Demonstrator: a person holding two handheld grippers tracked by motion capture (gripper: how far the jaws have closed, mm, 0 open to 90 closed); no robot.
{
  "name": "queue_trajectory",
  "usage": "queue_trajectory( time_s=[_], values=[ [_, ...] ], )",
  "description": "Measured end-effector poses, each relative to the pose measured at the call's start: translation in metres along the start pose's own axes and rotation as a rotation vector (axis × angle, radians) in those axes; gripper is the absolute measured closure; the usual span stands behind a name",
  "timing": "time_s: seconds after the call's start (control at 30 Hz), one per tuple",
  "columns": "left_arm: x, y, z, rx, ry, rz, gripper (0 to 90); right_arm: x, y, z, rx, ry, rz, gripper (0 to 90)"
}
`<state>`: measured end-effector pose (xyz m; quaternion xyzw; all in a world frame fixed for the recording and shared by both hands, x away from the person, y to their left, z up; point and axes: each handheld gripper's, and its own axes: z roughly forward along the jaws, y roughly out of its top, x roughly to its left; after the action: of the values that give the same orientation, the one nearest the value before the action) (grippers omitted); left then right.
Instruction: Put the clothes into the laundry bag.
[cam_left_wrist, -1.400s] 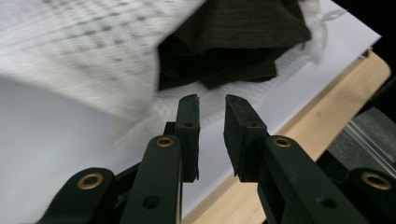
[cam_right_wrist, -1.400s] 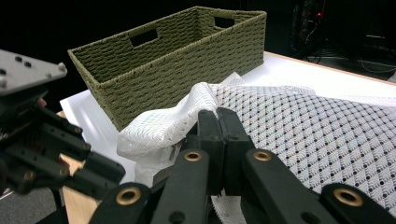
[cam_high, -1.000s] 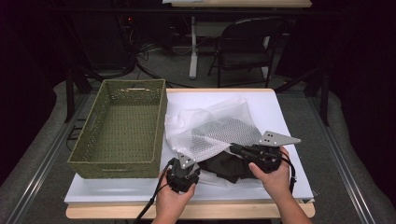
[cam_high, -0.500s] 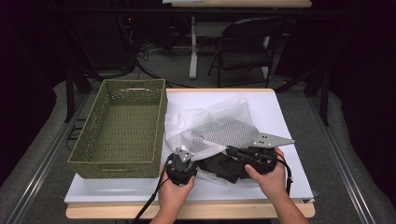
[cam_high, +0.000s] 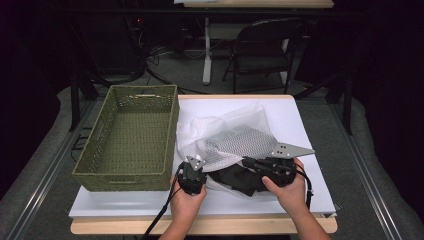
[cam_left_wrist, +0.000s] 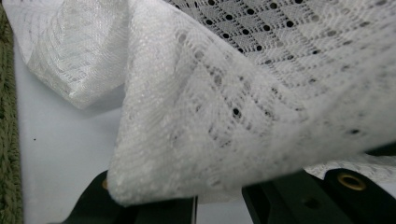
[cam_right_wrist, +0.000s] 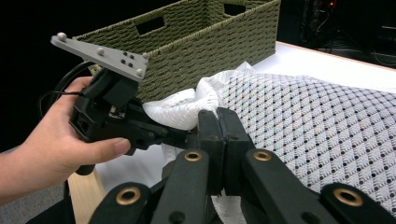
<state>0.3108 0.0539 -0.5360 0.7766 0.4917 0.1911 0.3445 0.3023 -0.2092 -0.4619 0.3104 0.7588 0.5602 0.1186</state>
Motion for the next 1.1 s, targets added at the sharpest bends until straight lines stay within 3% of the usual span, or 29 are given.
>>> queue_trajectory(
  time_s=[0.27, 0.47, 0.83, 0.97, 1.03, 1.1],
  values=[
    [-0.004, 0.000, -0.031, -0.042, -0.077, 0.011, 85.9, -0.003, 0.001, -0.003, -0.018, -0.010, 0.000, 89.5],
    [-0.009, 0.001, -0.057, -0.069, -0.120, 0.043, 85.9, -0.005, 0.001, -0.005, -0.021, -0.021, 0.011, 89.5],
    [-0.008, -0.006, -0.098, -0.074, -0.203, 0.058, 86.0, -0.009, 0.001, -0.008, -0.029, -0.035, 0.014, 89.5],
    [-0.004, -0.011, -0.106, -0.077, -0.177, 0.076, 86.0, -0.009, 0.000, -0.007, -0.021, -0.034, 0.016, 89.6],
    [0.003, -0.017, -0.098, -0.019, -0.168, 0.068, 85.9, -0.009, 0.000, -0.006, -0.017, -0.033, 0.014, 89.6],
    [0.007, -0.025, -0.094, 0.003, -0.160, 0.059, 85.9, -0.008, -0.001, -0.005, -0.011, -0.030, 0.008, 89.5]
  ],
)
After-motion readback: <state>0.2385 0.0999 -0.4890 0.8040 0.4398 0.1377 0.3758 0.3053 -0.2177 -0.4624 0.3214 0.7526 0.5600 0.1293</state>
